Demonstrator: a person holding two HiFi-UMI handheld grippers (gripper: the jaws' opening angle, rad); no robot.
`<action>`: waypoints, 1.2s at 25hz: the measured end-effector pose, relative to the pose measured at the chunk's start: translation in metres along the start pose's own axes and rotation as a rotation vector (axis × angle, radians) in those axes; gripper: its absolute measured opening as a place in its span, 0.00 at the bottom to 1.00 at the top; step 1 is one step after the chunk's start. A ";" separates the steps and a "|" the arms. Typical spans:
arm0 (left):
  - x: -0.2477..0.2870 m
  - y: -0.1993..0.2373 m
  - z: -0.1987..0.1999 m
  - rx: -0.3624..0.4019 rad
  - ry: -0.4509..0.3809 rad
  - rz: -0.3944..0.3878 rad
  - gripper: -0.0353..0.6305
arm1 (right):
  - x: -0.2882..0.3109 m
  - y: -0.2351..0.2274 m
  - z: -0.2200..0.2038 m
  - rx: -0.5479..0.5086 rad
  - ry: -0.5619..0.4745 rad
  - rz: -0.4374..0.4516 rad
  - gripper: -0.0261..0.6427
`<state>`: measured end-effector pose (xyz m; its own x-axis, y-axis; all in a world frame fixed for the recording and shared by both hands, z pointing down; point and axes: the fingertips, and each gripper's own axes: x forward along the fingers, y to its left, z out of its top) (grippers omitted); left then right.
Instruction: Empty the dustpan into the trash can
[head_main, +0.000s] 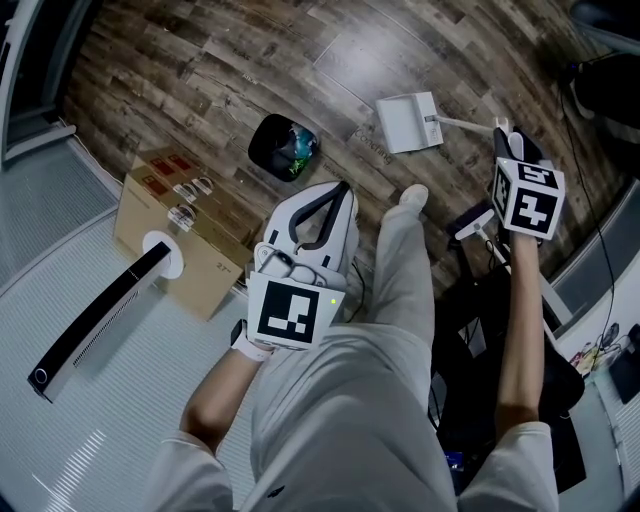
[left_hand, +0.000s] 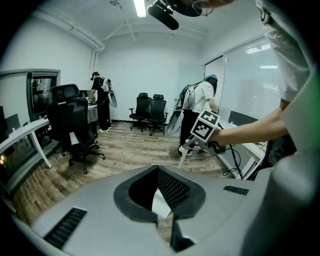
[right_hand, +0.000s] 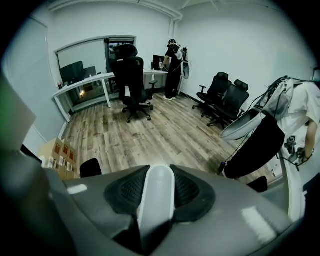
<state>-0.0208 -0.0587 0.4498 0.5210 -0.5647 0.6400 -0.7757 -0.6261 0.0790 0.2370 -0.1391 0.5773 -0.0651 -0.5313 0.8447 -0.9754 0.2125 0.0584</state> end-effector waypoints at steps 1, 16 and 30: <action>0.000 0.000 0.000 -0.001 0.000 0.000 0.06 | 0.000 -0.002 0.000 0.005 0.000 0.004 0.25; -0.011 -0.013 0.026 0.005 -0.044 -0.025 0.06 | -0.053 -0.009 0.022 0.053 -0.124 0.003 0.27; -0.084 -0.022 0.066 -0.036 -0.151 -0.034 0.06 | -0.178 0.006 0.037 0.114 -0.305 -0.097 0.20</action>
<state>-0.0241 -0.0329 0.3438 0.5923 -0.6198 0.5149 -0.7677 -0.6280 0.1272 0.2352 -0.0738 0.4072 -0.0139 -0.7693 0.6387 -0.9963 0.0652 0.0568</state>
